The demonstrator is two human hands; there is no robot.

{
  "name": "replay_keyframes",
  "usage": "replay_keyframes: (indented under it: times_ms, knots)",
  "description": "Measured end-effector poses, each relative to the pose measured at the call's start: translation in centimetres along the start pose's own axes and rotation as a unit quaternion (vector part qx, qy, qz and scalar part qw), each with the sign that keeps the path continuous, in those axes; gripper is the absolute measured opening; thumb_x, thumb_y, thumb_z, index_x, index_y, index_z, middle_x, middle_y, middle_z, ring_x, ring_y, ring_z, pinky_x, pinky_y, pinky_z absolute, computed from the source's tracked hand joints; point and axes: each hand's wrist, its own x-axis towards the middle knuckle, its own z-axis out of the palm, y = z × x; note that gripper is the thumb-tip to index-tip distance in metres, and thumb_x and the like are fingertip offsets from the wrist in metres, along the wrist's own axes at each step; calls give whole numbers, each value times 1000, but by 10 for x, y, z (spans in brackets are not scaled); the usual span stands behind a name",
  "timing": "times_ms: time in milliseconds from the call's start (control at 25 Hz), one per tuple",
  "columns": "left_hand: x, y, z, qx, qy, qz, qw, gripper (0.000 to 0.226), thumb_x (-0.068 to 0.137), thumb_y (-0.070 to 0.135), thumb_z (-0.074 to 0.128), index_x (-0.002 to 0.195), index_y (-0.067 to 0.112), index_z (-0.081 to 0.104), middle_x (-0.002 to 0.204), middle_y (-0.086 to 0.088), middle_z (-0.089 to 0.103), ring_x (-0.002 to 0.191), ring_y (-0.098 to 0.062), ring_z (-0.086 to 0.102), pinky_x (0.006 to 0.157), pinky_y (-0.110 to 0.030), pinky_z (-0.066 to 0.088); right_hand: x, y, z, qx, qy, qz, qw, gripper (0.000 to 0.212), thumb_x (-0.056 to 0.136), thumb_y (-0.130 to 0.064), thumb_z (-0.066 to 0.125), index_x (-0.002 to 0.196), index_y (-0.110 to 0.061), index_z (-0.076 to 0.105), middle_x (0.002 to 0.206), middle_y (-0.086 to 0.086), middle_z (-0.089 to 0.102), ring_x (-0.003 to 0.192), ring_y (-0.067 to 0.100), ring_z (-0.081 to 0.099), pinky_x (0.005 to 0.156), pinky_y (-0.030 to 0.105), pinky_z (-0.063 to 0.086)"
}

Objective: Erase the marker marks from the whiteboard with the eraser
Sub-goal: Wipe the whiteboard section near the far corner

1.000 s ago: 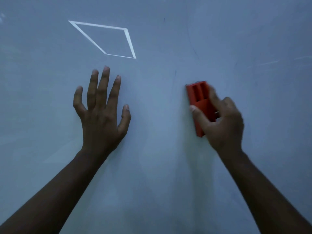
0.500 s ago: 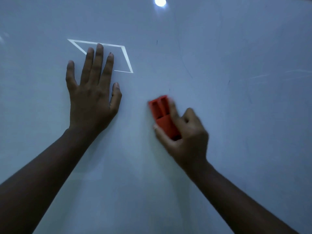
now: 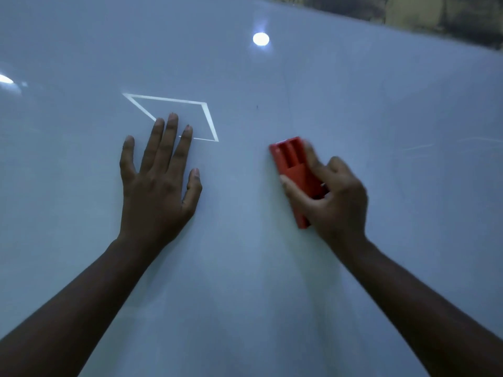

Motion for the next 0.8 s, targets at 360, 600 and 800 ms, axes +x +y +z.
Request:
replay_keyframes:
  times_ms: [360,600,800]
  knots:
    - [3,1,-1,13,19,1,1000,65,104,33,41,164,9,36,174,-13,27,161,-29,27,127,-60,16,50,60,-23,-37,132,169,976,70,88,-68,65,149,-36,53,84,6,55,70,18,53,66,34,45]
    - [42,-13,-8,25,20,13,999,71,97,42,45,161,13,43,165,-10,42,144,-33,44,105,-52,30,44,-19,14,-62,56,67,994,75,84,-70,55,150,-34,54,84,2,51,70,26,60,61,35,49]
    - [91,-31,-3,15,2,35,999,76,98,47,39,166,15,31,175,-11,26,161,-30,25,118,-59,21,5,-74,45,-50,-38,-167,984,75,88,-66,57,152,-26,51,85,-1,50,66,13,48,47,29,48]
